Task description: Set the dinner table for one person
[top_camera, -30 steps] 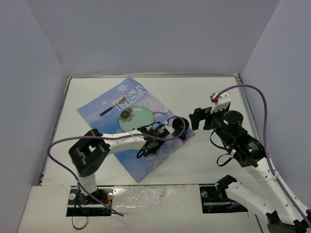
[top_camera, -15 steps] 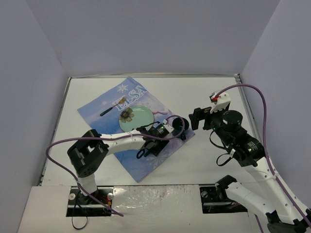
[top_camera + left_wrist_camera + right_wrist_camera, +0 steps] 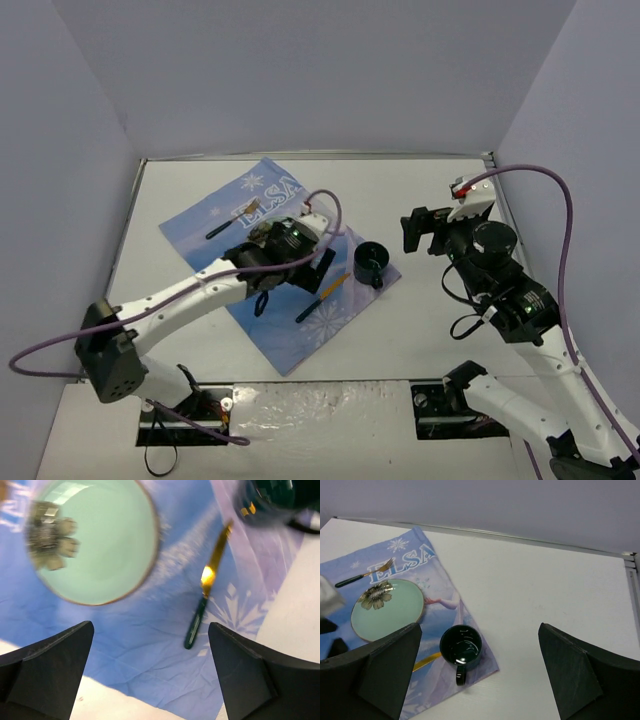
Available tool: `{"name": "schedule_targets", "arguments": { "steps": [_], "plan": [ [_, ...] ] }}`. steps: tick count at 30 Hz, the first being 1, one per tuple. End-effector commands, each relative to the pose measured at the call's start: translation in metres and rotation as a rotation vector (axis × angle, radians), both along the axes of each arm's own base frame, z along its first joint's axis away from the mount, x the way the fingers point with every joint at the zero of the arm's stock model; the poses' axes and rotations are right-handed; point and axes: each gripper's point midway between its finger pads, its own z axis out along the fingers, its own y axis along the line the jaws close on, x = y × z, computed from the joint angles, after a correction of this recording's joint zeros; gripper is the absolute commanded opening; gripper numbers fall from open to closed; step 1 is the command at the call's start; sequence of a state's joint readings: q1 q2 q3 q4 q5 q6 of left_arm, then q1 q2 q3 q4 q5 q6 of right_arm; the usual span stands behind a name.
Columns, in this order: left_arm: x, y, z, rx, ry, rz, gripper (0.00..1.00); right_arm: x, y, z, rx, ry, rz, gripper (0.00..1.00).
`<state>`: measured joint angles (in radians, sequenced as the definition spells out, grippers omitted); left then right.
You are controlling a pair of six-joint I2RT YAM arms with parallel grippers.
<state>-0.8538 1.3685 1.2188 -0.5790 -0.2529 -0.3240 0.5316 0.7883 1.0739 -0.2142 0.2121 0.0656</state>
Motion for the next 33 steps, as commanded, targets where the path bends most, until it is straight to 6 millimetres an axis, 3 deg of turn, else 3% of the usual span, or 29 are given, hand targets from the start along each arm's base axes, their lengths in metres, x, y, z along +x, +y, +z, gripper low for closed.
{"name": "schedule_targets", "arguments": {
  "steps": [1, 4, 8, 14, 24, 33],
  "plan": [
    [0.001, 0.088, 0.059, -0.048, -0.114, 0.304, 0.97, 0.003, -0.033, 0.041, 0.008, -0.119, -0.171, 1.00],
    [-0.011, 0.148, 0.078, -0.057, -0.179, 0.468, 0.97, 0.002, -0.046, 0.040, -0.006, -0.123, -0.232, 1.00],
    [-0.039, 0.204, 0.086, -0.076, -0.239, 0.619, 0.97, 0.002, -0.057, 0.033, -0.003, -0.112, -0.303, 1.00],
    [-0.078, 0.250, 0.081, -0.087, -0.313, 0.759, 0.97, -0.002, -0.075, 0.011, 0.023, -0.089, -0.412, 1.00],
    [-0.106, 0.272, 0.064, -0.161, -0.398, 0.827, 0.97, -0.026, -0.106, -0.002, 0.101, -0.138, -0.541, 1.00],
    [-0.109, 0.277, 0.062, -0.174, -0.432, 0.842, 0.97, -0.029, -0.105, -0.011, 0.106, -0.135, -0.527, 1.00]
  ]
}}
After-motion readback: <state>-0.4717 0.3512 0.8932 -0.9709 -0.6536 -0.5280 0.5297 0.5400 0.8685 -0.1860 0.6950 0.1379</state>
